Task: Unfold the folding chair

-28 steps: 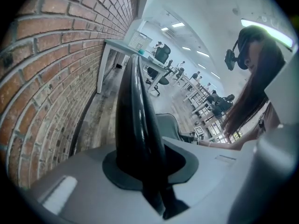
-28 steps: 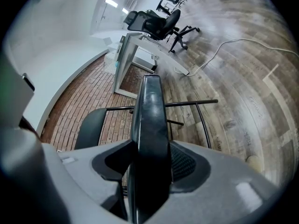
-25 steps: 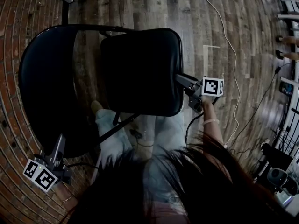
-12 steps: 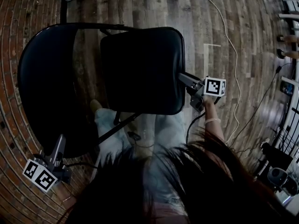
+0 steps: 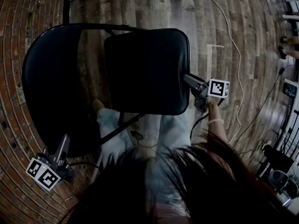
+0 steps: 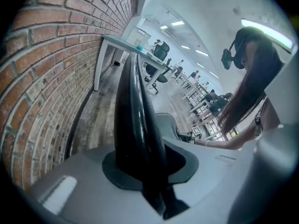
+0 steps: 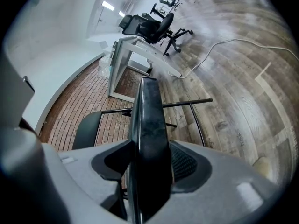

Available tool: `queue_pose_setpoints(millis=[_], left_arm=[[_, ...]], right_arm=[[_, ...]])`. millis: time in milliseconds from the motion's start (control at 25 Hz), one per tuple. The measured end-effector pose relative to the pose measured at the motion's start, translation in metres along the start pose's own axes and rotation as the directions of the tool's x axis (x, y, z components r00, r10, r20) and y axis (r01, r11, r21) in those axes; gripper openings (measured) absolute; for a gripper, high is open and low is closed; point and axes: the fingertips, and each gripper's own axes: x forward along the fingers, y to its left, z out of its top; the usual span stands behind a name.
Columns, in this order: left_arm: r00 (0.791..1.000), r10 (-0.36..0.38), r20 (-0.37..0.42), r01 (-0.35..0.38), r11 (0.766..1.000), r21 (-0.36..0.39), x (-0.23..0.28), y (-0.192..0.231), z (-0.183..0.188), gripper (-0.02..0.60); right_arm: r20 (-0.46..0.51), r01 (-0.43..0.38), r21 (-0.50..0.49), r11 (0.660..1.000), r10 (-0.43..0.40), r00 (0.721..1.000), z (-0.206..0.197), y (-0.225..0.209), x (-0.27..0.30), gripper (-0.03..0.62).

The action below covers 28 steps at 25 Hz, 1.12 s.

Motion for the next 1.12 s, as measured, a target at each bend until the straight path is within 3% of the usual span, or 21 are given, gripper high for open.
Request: queue_pose_setpoints(millis=[720,1120], left_arm=[[0.999,-0.032,-0.006,0.032,0.999,-0.02,0.017,-0.004,-0.007,0.081],[0.998,-0.052,-0.019,0.052,0.998,-0.025,0.034,-0.01,-0.014,0.081]], right_arm=[[0.001,0.013,0.015,1.0,-0.013,1.0,0.006,-0.032,-0.005,0.25],[0.023,0.131,0.022,0.991,-0.131,0.991,0.009,-0.068,-0.019,0.244]])
